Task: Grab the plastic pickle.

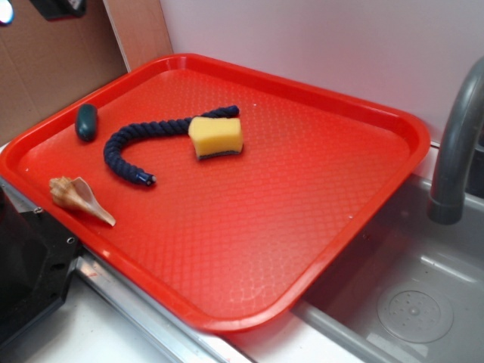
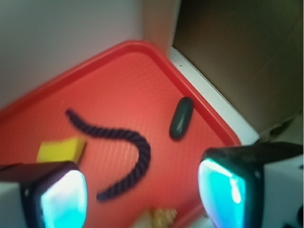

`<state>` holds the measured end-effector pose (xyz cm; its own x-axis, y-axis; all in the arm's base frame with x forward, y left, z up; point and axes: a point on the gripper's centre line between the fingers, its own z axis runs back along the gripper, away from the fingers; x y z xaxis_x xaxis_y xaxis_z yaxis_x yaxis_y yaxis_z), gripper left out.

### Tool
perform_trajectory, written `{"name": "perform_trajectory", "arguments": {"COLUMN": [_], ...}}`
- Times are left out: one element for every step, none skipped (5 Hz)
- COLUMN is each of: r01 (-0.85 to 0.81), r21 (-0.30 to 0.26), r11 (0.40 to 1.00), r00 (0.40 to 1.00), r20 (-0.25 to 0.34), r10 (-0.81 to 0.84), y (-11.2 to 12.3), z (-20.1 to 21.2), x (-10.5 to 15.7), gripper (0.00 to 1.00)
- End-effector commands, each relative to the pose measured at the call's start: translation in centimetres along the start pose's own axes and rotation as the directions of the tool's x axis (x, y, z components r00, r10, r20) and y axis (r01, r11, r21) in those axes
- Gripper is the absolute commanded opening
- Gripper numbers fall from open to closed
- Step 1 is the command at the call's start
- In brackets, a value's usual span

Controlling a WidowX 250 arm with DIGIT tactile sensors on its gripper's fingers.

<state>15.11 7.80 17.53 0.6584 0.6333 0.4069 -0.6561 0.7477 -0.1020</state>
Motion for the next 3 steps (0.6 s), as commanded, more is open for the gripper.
{"name": "perform_trajectory", "arguments": {"r01": [-0.273, -0.254, -0.252], "r21": [0.070, 0.112, 0.135], "r11": [0.960, 0.961, 0.958], "r00": [0.957, 0.957, 0.950], "r20": [-0.078, -0.112, -0.152], "r10": [0.278, 0.266, 0.272], "y": [2.3, 2.6, 3.9], "z": [-5.7, -8.9, -11.3], "x": [2.5, 3.0, 2.6], "gripper": [1.00, 1.00, 1.00]}}
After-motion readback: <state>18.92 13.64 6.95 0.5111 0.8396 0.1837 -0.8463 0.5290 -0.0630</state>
